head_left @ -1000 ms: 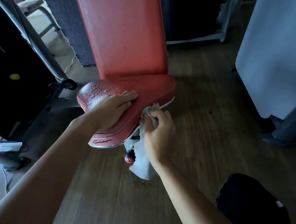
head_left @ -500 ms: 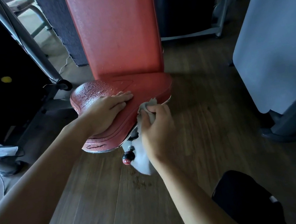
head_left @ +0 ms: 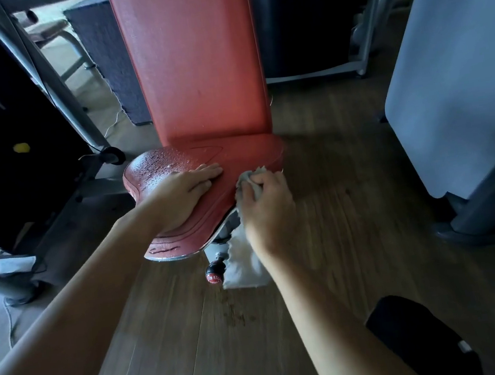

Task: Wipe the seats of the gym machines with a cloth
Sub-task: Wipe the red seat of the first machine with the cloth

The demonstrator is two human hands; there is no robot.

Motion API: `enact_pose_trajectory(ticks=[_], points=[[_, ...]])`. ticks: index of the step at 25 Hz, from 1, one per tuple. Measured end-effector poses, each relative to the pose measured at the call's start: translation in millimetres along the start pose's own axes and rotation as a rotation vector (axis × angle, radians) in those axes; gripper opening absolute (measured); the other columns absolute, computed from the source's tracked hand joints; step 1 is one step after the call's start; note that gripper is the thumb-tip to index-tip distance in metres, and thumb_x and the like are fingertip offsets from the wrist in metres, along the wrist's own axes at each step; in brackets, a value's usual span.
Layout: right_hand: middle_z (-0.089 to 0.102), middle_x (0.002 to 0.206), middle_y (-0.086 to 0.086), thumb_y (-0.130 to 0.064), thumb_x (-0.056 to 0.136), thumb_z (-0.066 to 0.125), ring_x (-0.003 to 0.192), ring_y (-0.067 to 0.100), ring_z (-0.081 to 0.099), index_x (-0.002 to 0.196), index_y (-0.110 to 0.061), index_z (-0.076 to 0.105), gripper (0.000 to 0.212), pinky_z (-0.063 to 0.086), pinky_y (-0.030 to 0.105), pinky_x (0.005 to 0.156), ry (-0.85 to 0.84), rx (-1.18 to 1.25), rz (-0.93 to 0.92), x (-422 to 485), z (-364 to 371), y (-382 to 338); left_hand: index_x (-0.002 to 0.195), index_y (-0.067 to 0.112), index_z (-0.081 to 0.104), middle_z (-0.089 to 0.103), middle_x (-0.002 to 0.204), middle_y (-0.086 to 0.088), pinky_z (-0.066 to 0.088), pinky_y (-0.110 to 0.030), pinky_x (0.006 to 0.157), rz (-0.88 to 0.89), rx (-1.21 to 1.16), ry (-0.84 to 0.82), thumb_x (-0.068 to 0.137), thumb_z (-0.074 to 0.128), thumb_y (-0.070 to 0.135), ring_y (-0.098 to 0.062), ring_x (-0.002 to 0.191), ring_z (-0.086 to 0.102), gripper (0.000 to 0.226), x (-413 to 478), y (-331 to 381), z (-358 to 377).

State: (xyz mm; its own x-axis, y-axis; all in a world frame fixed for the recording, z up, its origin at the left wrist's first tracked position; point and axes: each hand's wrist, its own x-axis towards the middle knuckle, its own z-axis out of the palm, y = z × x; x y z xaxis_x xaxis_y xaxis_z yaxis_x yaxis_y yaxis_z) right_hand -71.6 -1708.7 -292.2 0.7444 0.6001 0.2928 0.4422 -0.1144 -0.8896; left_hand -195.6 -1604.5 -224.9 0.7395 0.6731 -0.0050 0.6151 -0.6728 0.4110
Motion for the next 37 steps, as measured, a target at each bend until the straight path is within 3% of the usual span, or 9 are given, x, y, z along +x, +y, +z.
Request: enact_pose_trajectory(ticks=[6, 11, 15, 18, 23, 25, 29, 33, 37], points=[[0.065, 0.105, 0.006, -0.028, 0.094, 0.062, 0.093, 0.022, 0.062, 0.100, -0.015, 0.068, 0.016, 0.040, 0.028, 0.076, -0.046, 0.108, 0.233, 25.3, -23.1, 11.2, 0.147, 0.024, 0.048, 0.042, 0.154, 0.010, 0.018, -0.025, 0.121, -0.039, 0.084, -0.024, 0.106, 0.044, 0.015, -0.012, 0.145, 0.036, 0.043, -5.1, 8.7, -1.9], [0.071, 0.100, 0.000, -0.020, 0.090, 0.072, 0.091, 0.013, 0.067, 0.112, -0.008, 0.072, 0.025, 0.050, 0.018, 0.073, -0.030, 0.485, 0.454, 10.1, -51.3, 21.0, 0.145, 0.021, 0.051, 0.051, 0.149, -0.007, 0.028, -0.033, 0.115, -0.073, 0.118, 0.000, 0.104, 0.048, 0.018, -0.027, 0.141, 0.043, 0.042, 14.6, 34.1, 4.8], [0.073, 0.112, 0.002, -0.020, 0.088, 0.065, 0.104, 0.017, 0.069, 0.123, -0.015, 0.069, 0.036, 0.055, 0.038, 0.093, 0.052, 0.490, 0.351, 47.2, -54.2, 28.2, 0.152, 0.020, 0.040, 0.040, 0.156, -0.010, 0.022, -0.028, 0.115, -0.055, 0.102, -0.063, 0.106, 0.044, 0.024, -0.028, 0.145, 0.035, 0.046, 45.5, 54.5, 17.5], [0.065, 0.135, 0.006, -0.022, 0.098, 0.054, 0.124, 0.025, 0.059, 0.142, -0.019, 0.057, 0.045, 0.042, 0.032, 0.107, -0.047, 0.293, 0.225, 74.6, -35.5, 29.8, 0.157, 0.023, 0.029, 0.025, 0.164, 0.000, 0.010, -0.024, 0.120, -0.048, 0.097, -0.107, 0.108, 0.038, 0.027, -0.020, 0.152, 0.020, 0.050, 61.1, 51.1, 28.3], [0.059, 0.140, 0.006, -0.028, 0.106, 0.043, 0.125, 0.024, 0.055, 0.151, -0.026, 0.044, 0.044, 0.038, 0.026, 0.097, -0.138, 0.206, 0.182, 55.9, -16.2, 42.7, 0.158, 0.024, 0.024, 0.019, 0.164, 0.008, 0.006, -0.021, 0.119, -0.019, 0.126, -0.088, 0.109, 0.034, 0.030, -0.012, 0.153, 0.013, 0.051, 70.2, 37.5, 37.0], [0.062, 0.139, 0.003, -0.026, 0.106, 0.045, 0.127, 0.021, 0.056, 0.145, -0.023, 0.053, 0.040, 0.037, 0.020, 0.098, -0.062, 0.197, 0.179, 59.9, -12.1, 50.8, 0.158, 0.024, 0.024, 0.019, 0.164, 0.008, 0.007, -0.021, 0.119, -0.011, 0.123, -0.078, 0.108, 0.035, 0.030, -0.012, 0.153, 0.013, 0.051, 71.2, 36.0, 38.3], [0.074, 0.108, 0.010, -0.034, 0.106, 0.045, 0.105, 0.030, 0.067, 0.113, -0.013, 0.072, 0.035, 0.051, 0.038, 0.090, -0.136, 0.144, 0.266, 128.7, 6.2, 55.7, 0.158, 0.025, 0.024, 0.020, 0.164, 0.010, 0.007, -0.018, 0.116, -0.003, 0.101, -0.045, 0.108, 0.035, 0.031, -0.010, 0.152, 0.013, 0.051, 71.3, 34.4, 37.2], [0.074, 0.114, 0.000, -0.039, 0.105, 0.044, 0.109, 0.019, 0.067, 0.119, -0.022, 0.072, 0.035, 0.052, 0.034, 0.093, -0.165, 0.246, 0.284, 117.7, -6.7, 57.0, 0.158, 0.026, 0.025, 0.019, 0.163, 0.012, 0.005, -0.015, 0.115, 0.000, 0.075, -0.048, 0.108, 0.036, 0.032, -0.008, 0.152, 0.012, 0.051, 73.4, 31.3, 38.5], [0.074, 0.116, -0.001, -0.022, 0.101, 0.050, 0.109, 0.014, 0.068, 0.121, -0.019, 0.071, 0.029, 0.053, 0.030, 0.094, -0.071, 0.362, 0.207, 59.8, -8.2, 65.9, 0.157, 0.027, 0.025, 0.020, 0.163, 0.013, 0.007, -0.020, 0.120, -0.006, 0.081, -0.039, 0.108, 0.035, 0.033, -0.007, 0.152, 0.012, 0.051, 76.1, 27.0, 39.9]])
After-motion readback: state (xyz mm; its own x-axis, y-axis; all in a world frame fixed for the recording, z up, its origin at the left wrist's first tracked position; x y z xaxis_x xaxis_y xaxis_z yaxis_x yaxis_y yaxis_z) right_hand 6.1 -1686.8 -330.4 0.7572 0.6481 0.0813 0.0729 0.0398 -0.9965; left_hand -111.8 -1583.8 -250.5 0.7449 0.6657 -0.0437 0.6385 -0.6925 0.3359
